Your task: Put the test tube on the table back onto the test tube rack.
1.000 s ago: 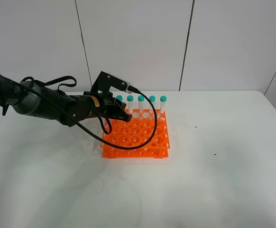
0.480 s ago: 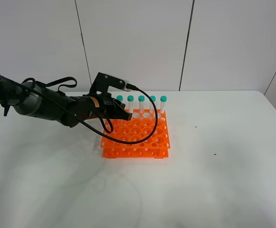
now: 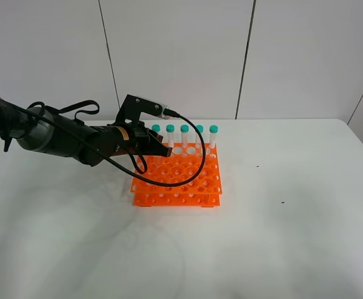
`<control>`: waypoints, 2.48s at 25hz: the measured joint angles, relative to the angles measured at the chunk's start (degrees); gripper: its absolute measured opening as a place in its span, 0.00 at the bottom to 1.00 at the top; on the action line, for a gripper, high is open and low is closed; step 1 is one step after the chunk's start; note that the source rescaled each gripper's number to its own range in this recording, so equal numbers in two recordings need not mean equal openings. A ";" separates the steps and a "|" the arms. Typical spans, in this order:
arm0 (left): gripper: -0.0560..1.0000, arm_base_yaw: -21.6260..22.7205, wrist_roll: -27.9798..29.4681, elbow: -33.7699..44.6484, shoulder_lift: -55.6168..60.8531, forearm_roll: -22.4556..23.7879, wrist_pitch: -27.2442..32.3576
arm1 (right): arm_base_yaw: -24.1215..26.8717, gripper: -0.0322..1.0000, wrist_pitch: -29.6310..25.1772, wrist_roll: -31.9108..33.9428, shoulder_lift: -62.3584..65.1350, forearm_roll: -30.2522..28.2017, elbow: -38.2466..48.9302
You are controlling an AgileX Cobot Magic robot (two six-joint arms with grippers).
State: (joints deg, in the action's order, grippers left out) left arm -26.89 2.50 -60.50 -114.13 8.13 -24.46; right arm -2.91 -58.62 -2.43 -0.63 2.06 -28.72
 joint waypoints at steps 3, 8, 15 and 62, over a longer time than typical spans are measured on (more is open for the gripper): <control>0.31 0.05 0.24 0.00 0.00 0.00 0.00 | 0.00 0.98 0.00 0.00 0.00 0.00 0.00; 0.51 0.05 1.36 0.00 1.68 0.05 0.06 | 0.00 0.98 0.00 0.00 0.00 0.00 0.00; 0.53 0.05 1.48 0.00 8.15 0.05 0.51 | 0.00 0.98 0.00 0.00 0.00 0.00 0.00; 0.89 27.50 -2.50 -19.47 16.22 -10.04 91.18 | 0.00 0.98 0.00 0.00 0.00 0.00 0.00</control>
State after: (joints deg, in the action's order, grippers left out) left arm 0.60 0.00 -79.98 -97.91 -1.92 66.72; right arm -2.91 -58.62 -2.43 -0.63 2.06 -28.72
